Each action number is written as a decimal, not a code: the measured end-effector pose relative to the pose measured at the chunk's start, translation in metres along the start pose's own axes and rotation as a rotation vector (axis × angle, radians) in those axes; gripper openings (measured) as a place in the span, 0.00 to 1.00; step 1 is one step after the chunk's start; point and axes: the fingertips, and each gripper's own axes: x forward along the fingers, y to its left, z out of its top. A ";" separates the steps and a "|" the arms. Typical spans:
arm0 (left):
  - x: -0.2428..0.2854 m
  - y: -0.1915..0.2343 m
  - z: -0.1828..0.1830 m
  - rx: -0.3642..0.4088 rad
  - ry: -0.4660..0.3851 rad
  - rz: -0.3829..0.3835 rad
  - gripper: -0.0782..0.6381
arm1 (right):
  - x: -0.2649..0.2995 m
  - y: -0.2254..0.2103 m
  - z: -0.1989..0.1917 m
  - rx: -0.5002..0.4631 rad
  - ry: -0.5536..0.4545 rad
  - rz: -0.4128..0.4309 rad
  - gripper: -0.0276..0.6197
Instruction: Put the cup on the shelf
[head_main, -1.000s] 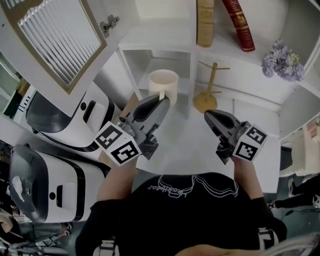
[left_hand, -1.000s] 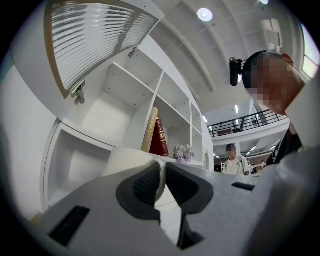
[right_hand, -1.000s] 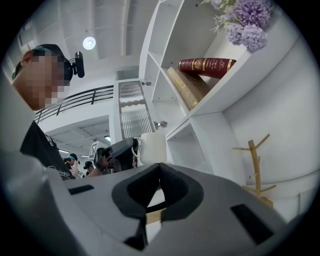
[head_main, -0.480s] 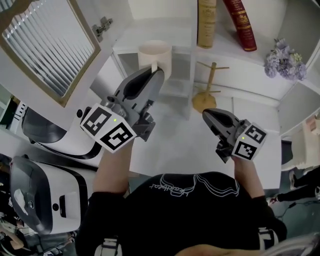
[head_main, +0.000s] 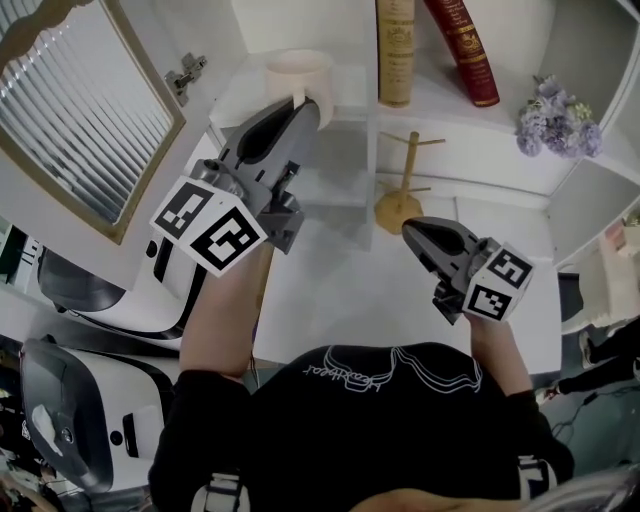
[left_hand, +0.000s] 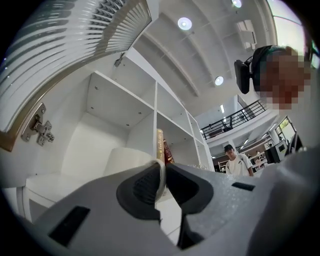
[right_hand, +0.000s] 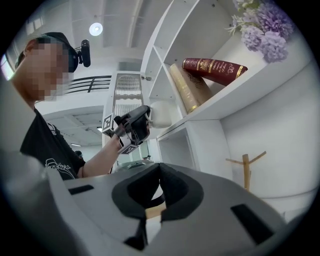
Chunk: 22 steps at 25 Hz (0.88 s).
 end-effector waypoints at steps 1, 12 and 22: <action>0.004 0.003 0.000 0.003 0.000 -0.002 0.16 | -0.001 -0.002 0.001 -0.002 -0.003 -0.007 0.05; 0.030 0.038 -0.006 -0.046 -0.027 -0.001 0.16 | -0.006 -0.021 0.002 -0.007 0.010 -0.049 0.05; 0.038 0.058 -0.014 -0.086 -0.038 0.017 0.16 | -0.009 -0.030 -0.006 0.015 0.027 -0.074 0.05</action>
